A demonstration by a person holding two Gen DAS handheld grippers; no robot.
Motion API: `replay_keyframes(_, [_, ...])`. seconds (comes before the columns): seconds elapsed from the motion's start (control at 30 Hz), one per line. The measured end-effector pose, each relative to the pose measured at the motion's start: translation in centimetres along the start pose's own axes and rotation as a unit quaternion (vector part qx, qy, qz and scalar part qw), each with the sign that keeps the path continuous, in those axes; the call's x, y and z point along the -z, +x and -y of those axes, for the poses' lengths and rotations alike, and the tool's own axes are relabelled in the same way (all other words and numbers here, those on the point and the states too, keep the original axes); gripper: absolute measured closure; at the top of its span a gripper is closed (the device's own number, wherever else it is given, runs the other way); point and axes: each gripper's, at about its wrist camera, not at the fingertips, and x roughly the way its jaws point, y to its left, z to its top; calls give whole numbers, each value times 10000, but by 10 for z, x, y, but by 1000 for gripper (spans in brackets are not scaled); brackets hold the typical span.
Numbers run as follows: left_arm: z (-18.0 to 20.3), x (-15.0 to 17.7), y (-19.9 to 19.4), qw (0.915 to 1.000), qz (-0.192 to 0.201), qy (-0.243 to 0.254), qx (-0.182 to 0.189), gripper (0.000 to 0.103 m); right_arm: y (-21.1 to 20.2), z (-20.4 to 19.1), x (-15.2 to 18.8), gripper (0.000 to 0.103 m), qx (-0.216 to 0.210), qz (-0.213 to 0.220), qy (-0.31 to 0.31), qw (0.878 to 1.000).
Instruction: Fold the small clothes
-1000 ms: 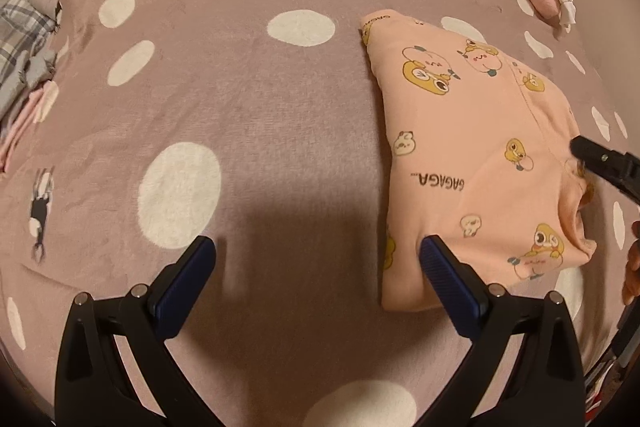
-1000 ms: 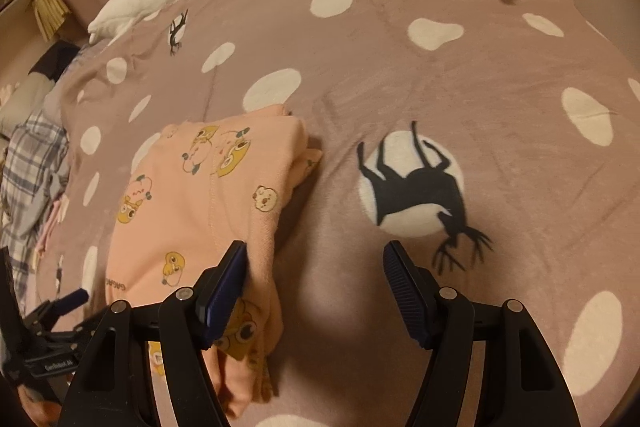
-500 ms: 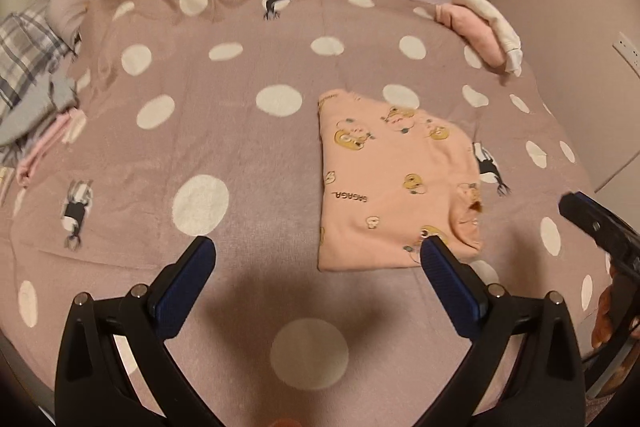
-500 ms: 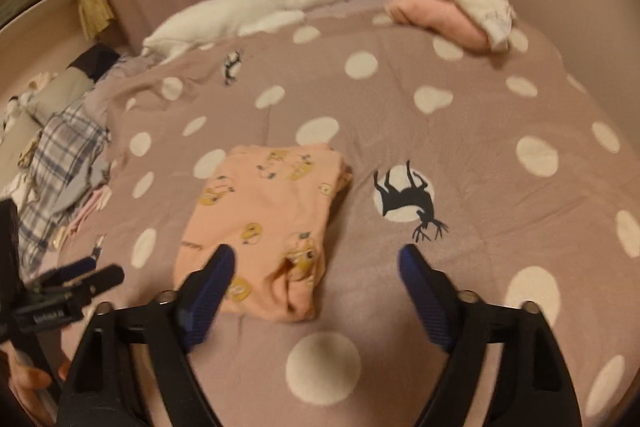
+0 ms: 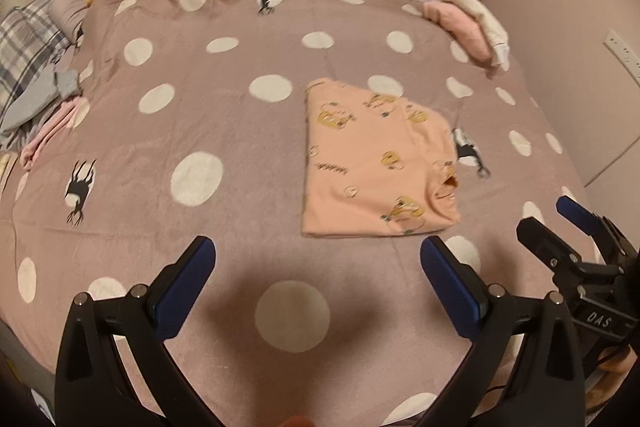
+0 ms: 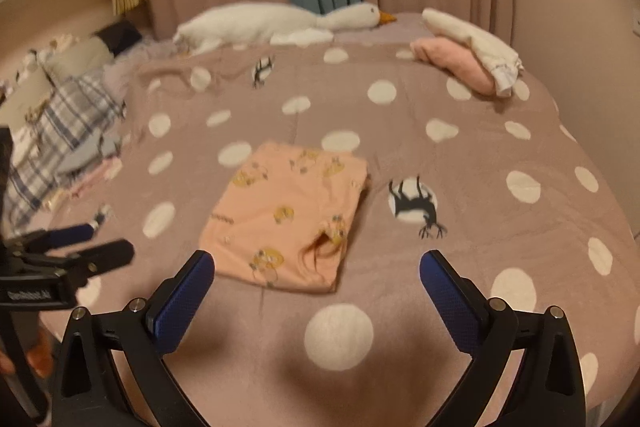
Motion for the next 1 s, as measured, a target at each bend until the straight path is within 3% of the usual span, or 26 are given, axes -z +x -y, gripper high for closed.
replay_keyframes(0.3, [-3, 9, 0, 9994, -101, 16, -321, 0, -3, -8, 10, 1, -143, 18, 180, 9997])
replay_keyframes(1.0, [6, 5, -5, 9995, -64, 170, -271, 0, -8, -15, 8, 1, -144, 44, 44, 9999])
